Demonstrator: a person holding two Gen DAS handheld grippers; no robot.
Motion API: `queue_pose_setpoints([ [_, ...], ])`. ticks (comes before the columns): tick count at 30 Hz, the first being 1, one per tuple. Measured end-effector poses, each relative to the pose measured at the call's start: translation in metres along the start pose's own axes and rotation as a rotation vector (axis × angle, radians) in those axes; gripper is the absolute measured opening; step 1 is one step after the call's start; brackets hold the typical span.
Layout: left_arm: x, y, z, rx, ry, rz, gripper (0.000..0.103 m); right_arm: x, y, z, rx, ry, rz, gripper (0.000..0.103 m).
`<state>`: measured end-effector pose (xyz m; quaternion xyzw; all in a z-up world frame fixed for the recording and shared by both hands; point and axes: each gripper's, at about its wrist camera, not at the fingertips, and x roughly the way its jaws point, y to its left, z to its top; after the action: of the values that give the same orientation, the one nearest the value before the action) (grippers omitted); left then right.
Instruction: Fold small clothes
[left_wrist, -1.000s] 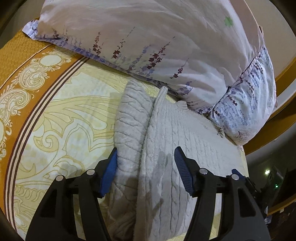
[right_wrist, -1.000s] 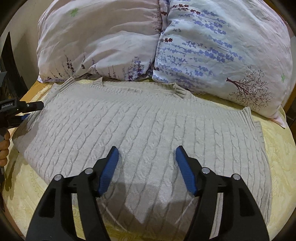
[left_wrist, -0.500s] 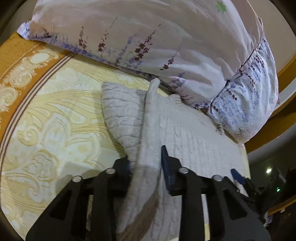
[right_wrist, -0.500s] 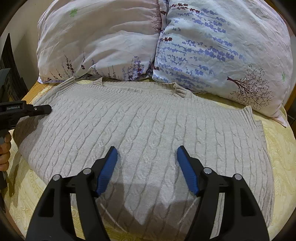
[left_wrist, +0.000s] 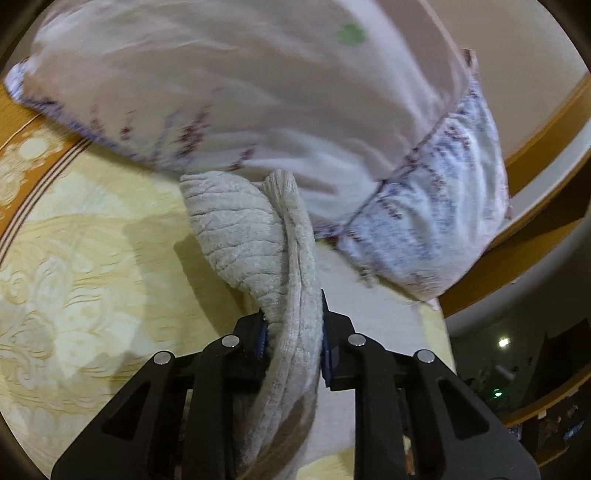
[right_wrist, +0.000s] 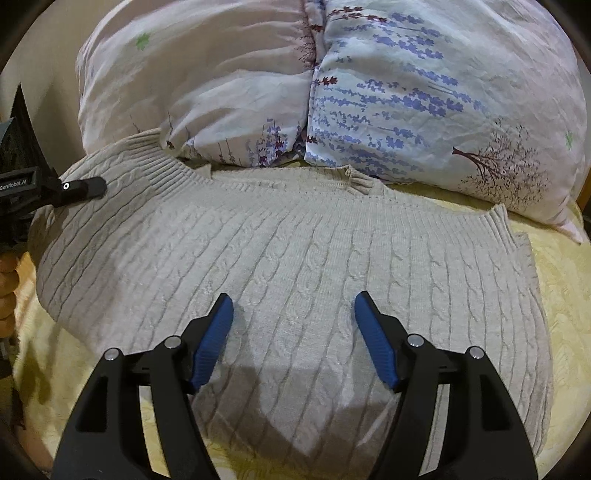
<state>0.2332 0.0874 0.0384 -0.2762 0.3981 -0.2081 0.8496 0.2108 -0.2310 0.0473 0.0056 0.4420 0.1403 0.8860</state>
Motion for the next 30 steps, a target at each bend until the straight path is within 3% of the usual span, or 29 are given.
queue_pose_setpoints([
  [9, 0.041, -0.074, -0.014, 0.081, 0.059, -0.113, 0.021, -0.03, -0.047, 0.0, 0.14, -0.063, 0.008, 0.068],
  [18, 0.101, -0.125, -0.061, 0.193, 0.162, -0.11, 0.022, -0.055, -0.113, -0.007, 0.36, -0.085, 0.036, 0.068],
  [20, 0.101, -0.13, -0.063, 0.203, 0.171, -0.134, 0.031, -0.056, -0.12, -0.006, 0.382, -0.086, 0.058, 0.068],
  [22, 0.097, -0.128, -0.062, 0.179, 0.193, -0.215, 0.037, -0.056, -0.125, -0.005, 0.41, -0.082, 0.097, 0.068],
  [24, 0.087, -0.124, -0.059, 0.132, 0.215, -0.311, 0.053, -0.054, -0.127, -0.003, 0.436, -0.066, 0.157, 0.068],
  [25, 0.08, -0.123, -0.058, 0.129, 0.204, -0.322, 0.062, -0.052, -0.127, -0.001, 0.443, -0.055, 0.183, 0.068],
  [28, 0.049, -0.114, -0.051, 0.145, 0.108, -0.335, 0.065, -0.042, -0.123, 0.005, 0.458, 0.001, 0.263, 0.068],
  [30, 0.034, -0.106, -0.044, 0.148, 0.044, -0.257, 0.066, -0.038, -0.118, 0.007, 0.463, 0.028, 0.284, 0.068],
])
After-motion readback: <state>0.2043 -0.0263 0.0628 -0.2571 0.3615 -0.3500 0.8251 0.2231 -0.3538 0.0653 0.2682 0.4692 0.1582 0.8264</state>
